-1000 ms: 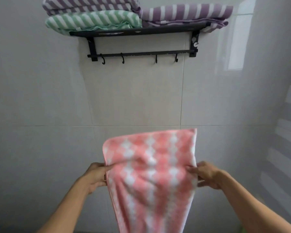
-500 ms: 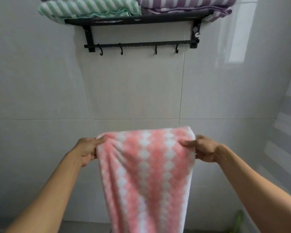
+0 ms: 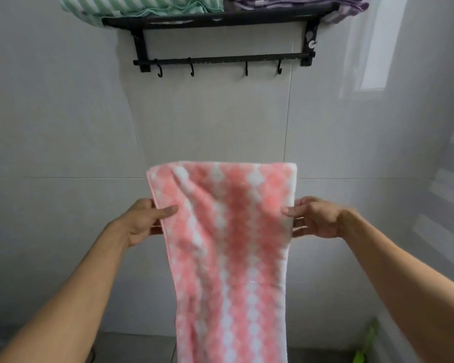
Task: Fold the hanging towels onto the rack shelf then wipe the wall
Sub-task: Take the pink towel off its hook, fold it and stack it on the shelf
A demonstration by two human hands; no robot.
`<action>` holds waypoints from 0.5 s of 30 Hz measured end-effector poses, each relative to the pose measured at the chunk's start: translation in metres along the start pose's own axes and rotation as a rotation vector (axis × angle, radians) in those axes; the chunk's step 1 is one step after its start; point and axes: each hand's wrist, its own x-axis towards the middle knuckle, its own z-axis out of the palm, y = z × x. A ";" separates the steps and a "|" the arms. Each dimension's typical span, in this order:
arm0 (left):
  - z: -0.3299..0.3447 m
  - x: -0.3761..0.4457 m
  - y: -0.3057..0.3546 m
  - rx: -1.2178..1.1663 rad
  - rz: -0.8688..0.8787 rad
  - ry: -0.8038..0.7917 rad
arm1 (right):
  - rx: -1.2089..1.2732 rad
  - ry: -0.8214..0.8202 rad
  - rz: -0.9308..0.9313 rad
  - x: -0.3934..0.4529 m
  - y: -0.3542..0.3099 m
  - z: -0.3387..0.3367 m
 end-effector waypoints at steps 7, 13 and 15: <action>-0.010 0.011 0.010 -0.318 0.054 0.060 | 0.346 0.108 -0.189 0.000 -0.017 -0.005; 0.001 -0.005 -0.013 -0.152 -0.010 0.152 | 0.148 0.052 -0.059 -0.005 0.010 0.008; -0.004 -0.003 -0.001 -0.318 0.099 0.071 | 0.283 0.109 -0.153 -0.004 -0.001 0.005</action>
